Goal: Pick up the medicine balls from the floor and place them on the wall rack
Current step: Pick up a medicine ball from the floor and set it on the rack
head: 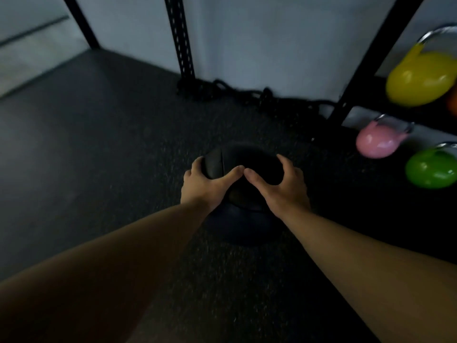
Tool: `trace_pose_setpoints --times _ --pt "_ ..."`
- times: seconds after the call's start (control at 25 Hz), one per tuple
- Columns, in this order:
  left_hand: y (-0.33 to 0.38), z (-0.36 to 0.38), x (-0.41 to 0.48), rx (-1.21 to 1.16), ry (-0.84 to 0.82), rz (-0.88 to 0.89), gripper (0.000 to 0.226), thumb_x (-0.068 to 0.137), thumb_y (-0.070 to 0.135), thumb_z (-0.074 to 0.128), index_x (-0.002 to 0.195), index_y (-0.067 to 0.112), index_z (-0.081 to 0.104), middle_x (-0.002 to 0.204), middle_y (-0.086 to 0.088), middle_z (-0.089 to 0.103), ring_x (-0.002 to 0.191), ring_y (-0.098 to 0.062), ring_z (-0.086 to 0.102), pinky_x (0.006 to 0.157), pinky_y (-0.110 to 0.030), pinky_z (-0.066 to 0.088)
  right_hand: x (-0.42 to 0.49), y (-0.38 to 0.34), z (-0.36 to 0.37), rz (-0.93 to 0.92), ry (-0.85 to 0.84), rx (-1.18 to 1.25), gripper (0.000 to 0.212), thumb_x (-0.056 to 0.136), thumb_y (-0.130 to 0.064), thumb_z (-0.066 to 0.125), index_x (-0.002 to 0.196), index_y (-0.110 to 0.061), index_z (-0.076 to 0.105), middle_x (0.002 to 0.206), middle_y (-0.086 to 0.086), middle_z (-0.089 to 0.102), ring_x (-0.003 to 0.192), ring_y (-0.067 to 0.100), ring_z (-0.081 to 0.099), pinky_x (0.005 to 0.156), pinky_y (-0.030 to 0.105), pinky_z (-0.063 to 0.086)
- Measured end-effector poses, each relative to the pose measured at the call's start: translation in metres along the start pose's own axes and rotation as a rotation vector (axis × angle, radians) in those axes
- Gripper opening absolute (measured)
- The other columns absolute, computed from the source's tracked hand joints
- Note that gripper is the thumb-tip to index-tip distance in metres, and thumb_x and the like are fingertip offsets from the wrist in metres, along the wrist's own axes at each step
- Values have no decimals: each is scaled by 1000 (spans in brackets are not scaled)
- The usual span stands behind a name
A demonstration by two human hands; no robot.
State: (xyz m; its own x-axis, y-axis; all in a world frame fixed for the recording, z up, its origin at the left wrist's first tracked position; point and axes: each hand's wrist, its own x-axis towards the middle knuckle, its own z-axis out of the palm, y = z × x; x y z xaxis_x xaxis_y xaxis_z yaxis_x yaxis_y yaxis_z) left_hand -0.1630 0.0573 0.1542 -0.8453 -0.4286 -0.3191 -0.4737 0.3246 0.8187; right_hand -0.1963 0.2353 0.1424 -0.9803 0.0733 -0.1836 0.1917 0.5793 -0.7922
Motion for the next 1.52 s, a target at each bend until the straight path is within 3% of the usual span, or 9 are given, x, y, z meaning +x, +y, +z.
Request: trace_pose_setpoints --times 0.16,0.36,0.44,0.56,0.72,0.92,1.16,1.32,1.52 --pt "177 -48 -38 -15 15 201 143 42 97 64 167 34 33 164 -6 44 148 -33 50 115 -48 49 -2 -122 -136 -123 169 135 118 51 -94 62 152 -37 42 153 5 43 138 31 48 110 48 46" --pt "392 -91 -126 -91 -9 469 139 45 97 66 165 33 37 158 -6 50 141 -34 56 105 -45 53 -40 -255 -323 -249 393 193 116 52 -96 62 151 -40 41 150 5 45 135 33 51 110 48 46" --pt "465 -96 -170 -131 -10 549 135 48 97 67 164 34 38 156 -6 50 140 -35 57 108 -49 53 -62 -296 -400 -294 460 188 115 51 -96 61 150 -42 40 150 3 44 133 32 52 109 48 47" --pt "563 -88 -243 -202 -55 646 132 49 96 68 163 34 41 155 -8 52 141 -37 56 113 -57 51 -102 -338 -520 -336 548 165 113 51 -96 61 150 -47 36 148 1 43 134 32 49 108 52 47" --pt "676 -49 -339 -262 -123 787 133 48 95 67 163 33 42 158 -8 51 143 -38 54 114 -56 50 -149 -353 -665 -383 729 129 116 51 -97 56 152 -45 34 148 5 44 136 36 48 111 51 44" --pt "777 21 -425 -315 -153 920 139 47 96 66 167 35 34 164 -9 44 146 -39 51 114 -58 50 -178 -337 -808 -433 856 94 115 53 -98 56 152 -45 32 152 6 40 138 38 42 110 59 44" --pt "848 102 -464 -355 -237 943 134 48 95 70 164 36 37 158 -7 51 140 -35 57 110 -53 54 -172 -307 -912 -413 905 71 114 54 -98 55 153 -46 31 155 5 36 142 39 35 113 61 39" --pt "883 135 -438 -351 -247 963 136 47 94 71 164 34 37 157 -7 52 138 -35 58 108 -56 56 -122 -302 -939 -423 909 85 115 54 -98 56 153 -45 32 154 6 37 141 37 37 112 57 41" --pt "933 168 -339 -350 -207 955 134 48 93 70 165 35 35 156 -5 49 138 -34 57 105 -51 56 2 -316 -944 -468 870 90 113 57 -96 59 153 -43 31 151 5 38 138 36 43 110 57 44"
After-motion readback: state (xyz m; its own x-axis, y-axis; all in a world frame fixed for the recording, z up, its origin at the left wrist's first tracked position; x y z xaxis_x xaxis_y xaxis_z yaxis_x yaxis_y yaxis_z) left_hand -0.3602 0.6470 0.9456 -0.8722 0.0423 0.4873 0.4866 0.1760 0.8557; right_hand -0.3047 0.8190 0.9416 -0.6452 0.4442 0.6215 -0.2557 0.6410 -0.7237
